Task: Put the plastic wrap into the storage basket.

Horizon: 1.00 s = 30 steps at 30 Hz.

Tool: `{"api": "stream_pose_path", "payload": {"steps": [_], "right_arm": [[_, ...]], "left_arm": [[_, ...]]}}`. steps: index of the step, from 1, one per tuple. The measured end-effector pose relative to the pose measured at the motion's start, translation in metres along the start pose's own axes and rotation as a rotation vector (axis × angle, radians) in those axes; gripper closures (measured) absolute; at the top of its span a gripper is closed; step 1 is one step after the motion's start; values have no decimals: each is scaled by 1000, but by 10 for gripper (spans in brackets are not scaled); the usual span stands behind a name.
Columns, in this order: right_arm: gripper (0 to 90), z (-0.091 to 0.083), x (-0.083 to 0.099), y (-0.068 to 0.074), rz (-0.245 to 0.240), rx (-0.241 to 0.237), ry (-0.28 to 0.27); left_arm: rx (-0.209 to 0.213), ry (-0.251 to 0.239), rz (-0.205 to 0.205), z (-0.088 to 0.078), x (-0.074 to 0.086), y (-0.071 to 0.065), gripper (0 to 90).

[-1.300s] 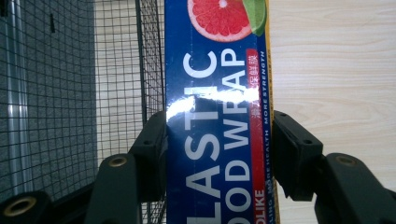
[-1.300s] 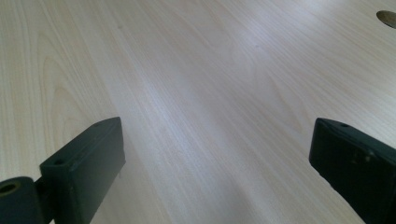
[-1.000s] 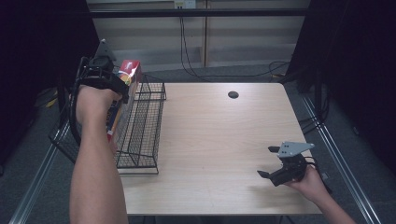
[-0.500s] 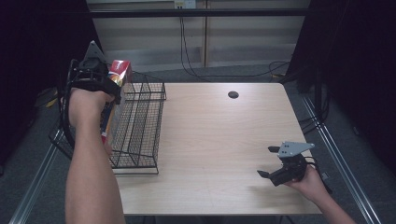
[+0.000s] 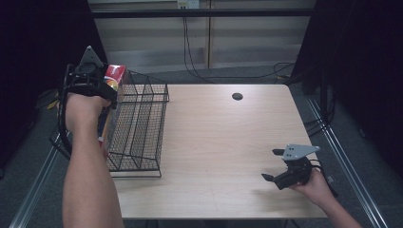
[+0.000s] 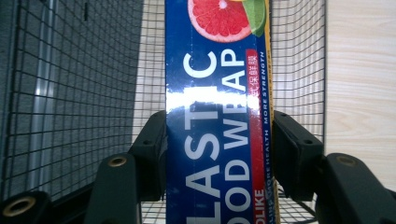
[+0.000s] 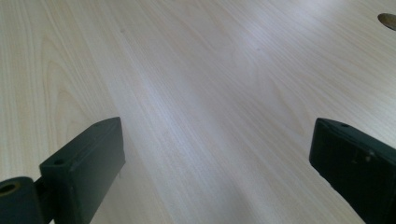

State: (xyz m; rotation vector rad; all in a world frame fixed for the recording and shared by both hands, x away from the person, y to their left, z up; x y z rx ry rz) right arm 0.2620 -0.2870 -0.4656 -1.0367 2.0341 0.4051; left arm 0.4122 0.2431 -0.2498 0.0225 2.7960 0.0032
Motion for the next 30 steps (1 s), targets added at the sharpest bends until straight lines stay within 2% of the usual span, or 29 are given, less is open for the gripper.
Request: {"api": "stream_pose_path", "payload": {"steps": [8, 9, 11, 13, 18, 22, 26, 30], "right_arm": [[32, 0, 0, 0, 0, -2, -1], [32, 0, 0, 0, -1, -3, 0], [33, 1, 0, 1, -4, -12, 0], [33, 1, 0, 1, -3, -11, 4], [33, 2, 0, 1, 0, -13, 4], [33, 2, 0, 1, -1, -11, 3], [33, 2, 0, 2, 0, -18, 7], [33, 3, 0, 2, -5, -10, 5]], "left_arm": [[-12, 10, -7, 8, 1, 7, 451], [-3, 9, -19, 9, 2, 7, 451], [-10, 13, -4, 11, 2, 9, 452], [-8, 10, -20, 13, 3, 10, 451], [-17, 15, -18, 16, 3, 14, 450], [-18, 17, -36, 19, 4, 15, 449], [-27, 14, -20, 21, 4, 17, 448], [-27, 18, -34, 22, 5, 19, 448]]}}
Point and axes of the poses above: each handheld gripper's, and its own axes: z roughly forward along the jaws, x roughly out of its underside, y roughly to its left, the point moved 1 cm from there along z, roughly forward along the jaws
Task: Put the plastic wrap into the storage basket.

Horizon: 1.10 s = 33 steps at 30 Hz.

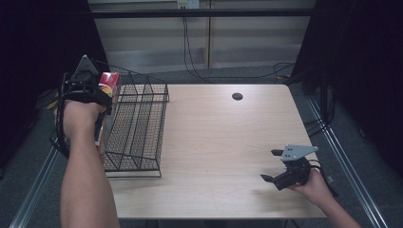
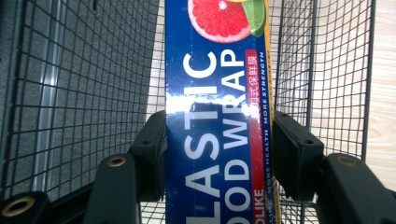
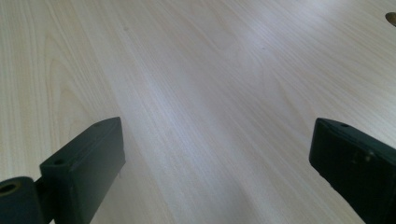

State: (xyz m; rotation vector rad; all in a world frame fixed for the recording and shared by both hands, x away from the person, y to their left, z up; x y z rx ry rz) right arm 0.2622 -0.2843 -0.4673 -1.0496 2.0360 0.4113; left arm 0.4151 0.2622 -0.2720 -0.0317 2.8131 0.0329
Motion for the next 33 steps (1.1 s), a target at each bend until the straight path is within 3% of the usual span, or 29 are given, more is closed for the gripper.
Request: {"api": "stream_pose_path", "payload": {"steps": [14, 28, 33], "right_arm": [[32, 0, 0, 0, 4, -7, 3], [33, 1, 0, 0, 0, -6, 4], [34, 1, 0, 0, 0, -6, 8]], "left_arm": [[-23, 23, 11, 8, 1, -1, 445], [-16, 33, 1, 14, 2, 2, 439], [-34, 54, 26, 19, 1, 2, 436]]}}
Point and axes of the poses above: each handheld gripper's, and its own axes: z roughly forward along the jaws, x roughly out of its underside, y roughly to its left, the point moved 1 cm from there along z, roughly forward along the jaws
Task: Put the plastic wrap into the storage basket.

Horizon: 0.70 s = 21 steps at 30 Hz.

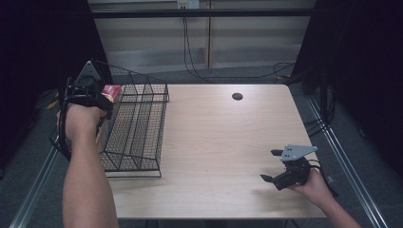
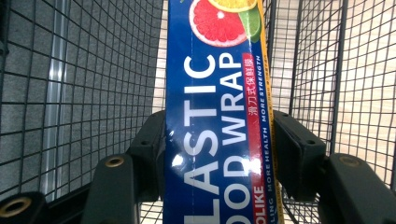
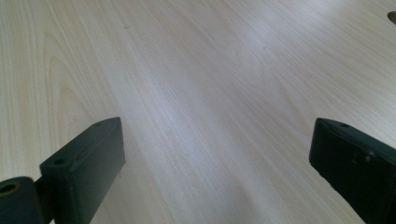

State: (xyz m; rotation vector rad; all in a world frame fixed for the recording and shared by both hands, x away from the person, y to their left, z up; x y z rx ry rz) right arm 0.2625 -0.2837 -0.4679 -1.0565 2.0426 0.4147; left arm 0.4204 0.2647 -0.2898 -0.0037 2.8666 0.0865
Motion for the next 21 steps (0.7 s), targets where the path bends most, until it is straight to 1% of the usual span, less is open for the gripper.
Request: {"api": "stream_pose_path", "payload": {"steps": [2, 3, 5, 6, 7, 9, 10, 11, 13, 14, 15, 16, 17, 19, 20, 21], "right_arm": [[34, 0, 0, 0, -6, 0, 0], [34, 0, 0, 0, -4, -2, 0], [33, 0, 0, 0, -3, -3, 1], [33, 1, 0, 0, -2, -3, 1], [34, 1, 0, 0, -4, 1, 1], [35, 1, 0, 0, -9, 1, 6], [35, 1, 0, 1, -10, 1, 7], [35, 1, 0, 1, -12, -4, 7], [35, 1, 0, 2, -10, 0, 7], [35, 1, 0, 2, -10, 0, 7], [35, 1, 0, 2, -9, -1, 6], [35, 1, 0, 2, -10, 1, 6], [35, 1, 0, 2, -11, 1, 9], [35, 1, 0, 2, -16, 4, 11], [36, 1, 0, 2, -14, 3, 9], [36, 0, 0, 2, -10, -7, 7]], "left_arm": [[1, 4, -12, 2, 0, -1, 434], [-2, 8, -4, 3, 0, -1, 434], [4, 9, -2, 4, -1, -1, 431], [-2, 10, 0, 5, -2, -1, 430], [-2, 13, -1, 5, -2, -1, 427], [6, 14, -19, 6, -2, -1, 424], [0, 16, -8, 7, -2, 0, 422], [5, 23, -18, 7, -2, 0, 419], [1, 31, -14, 8, -2, 1, 409], [-2, 15, -7, 6, -3, 2, 409], [4, -14, -25, 3, -3, 1, 401], [1, -31, -24, -1, -5, 1, 389], [21, -39, -36, -5, -6, 0, 378], [15, -38, -21, -11, -7, -3, 390], [15, -46, -13, -14, -8, -4, 391], [33, -48, -18, -16, -8, -6, 389]]}}
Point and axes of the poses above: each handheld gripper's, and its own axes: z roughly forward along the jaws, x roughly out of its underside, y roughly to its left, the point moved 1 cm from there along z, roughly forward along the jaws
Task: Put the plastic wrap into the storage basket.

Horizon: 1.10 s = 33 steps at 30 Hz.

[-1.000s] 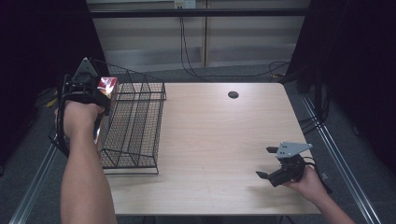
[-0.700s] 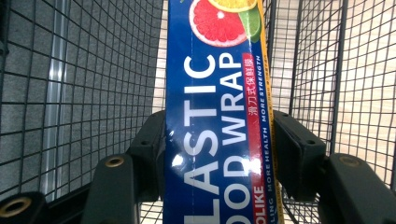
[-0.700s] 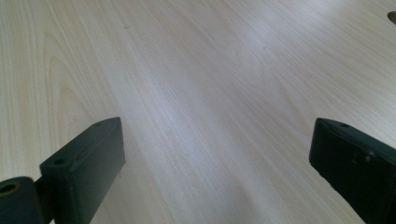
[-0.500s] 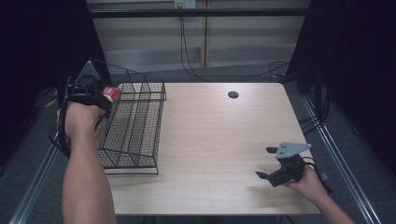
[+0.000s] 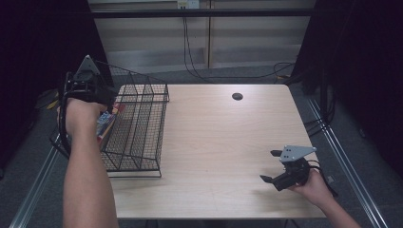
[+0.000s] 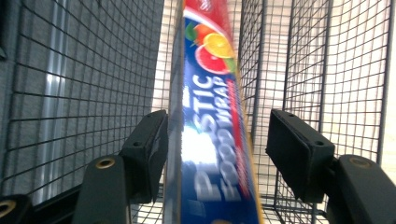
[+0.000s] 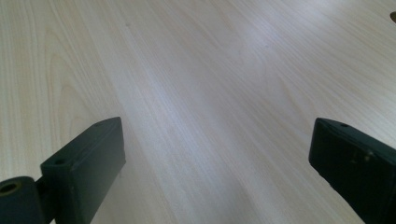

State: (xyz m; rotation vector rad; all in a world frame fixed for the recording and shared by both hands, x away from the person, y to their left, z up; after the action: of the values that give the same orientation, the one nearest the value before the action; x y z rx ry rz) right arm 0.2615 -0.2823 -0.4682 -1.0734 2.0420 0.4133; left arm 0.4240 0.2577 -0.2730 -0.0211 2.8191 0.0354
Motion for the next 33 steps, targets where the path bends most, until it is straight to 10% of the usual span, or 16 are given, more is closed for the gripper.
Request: {"api": "stream_pose_path", "payload": {"steps": [12, 33], "right_arm": [[36, -2, 0, 0, 2, 11, -3], [37, -4, 1, 0, 2, 9, -5]], "left_arm": [[102, -49, 28, -12, -3, -26, 284], [232, -97, 211, 9, 1, -92, 124]]}}
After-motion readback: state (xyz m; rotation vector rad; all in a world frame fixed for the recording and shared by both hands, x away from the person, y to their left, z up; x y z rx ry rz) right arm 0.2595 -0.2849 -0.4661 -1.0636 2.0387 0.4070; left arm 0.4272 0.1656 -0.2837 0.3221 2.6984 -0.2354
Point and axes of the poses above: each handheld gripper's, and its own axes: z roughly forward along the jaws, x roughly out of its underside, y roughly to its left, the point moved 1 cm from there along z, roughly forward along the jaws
